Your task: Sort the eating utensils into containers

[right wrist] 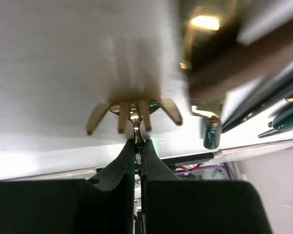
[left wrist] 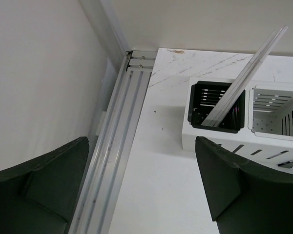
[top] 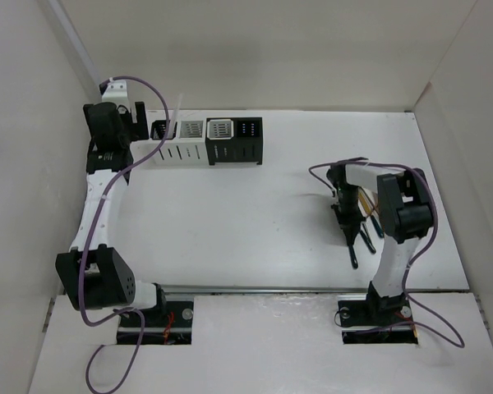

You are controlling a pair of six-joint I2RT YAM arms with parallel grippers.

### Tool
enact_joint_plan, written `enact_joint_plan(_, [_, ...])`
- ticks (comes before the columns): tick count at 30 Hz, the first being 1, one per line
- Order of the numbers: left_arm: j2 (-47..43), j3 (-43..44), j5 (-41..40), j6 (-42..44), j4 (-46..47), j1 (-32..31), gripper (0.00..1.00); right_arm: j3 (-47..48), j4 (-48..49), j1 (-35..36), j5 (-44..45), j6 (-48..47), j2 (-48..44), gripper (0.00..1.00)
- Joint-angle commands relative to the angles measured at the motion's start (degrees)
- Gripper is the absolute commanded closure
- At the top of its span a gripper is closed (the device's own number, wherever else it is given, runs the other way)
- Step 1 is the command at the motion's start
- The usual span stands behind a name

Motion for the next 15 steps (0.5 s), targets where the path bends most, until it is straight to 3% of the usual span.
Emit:
enact_joint_plan(1, [-2.45,-0.92,-0.97,0.55,3.18,0.18,0.12,4.3,5.98,4.02,1.73,2.58,2.73,1.0])
enact_joint_plan(7, [-2.98,-0.92,-1.49,1.6,2.67,0.18,0.12,15.79,10.37,9.81,-0.38,3.81,4.05,1.0])
enact_joint_plan(15, [-3.5,-1.54,-1.41,1.61,2.14,0.18,0.12,29.43,19.16,12.81,3.74,4.96,-3.93,1.0])
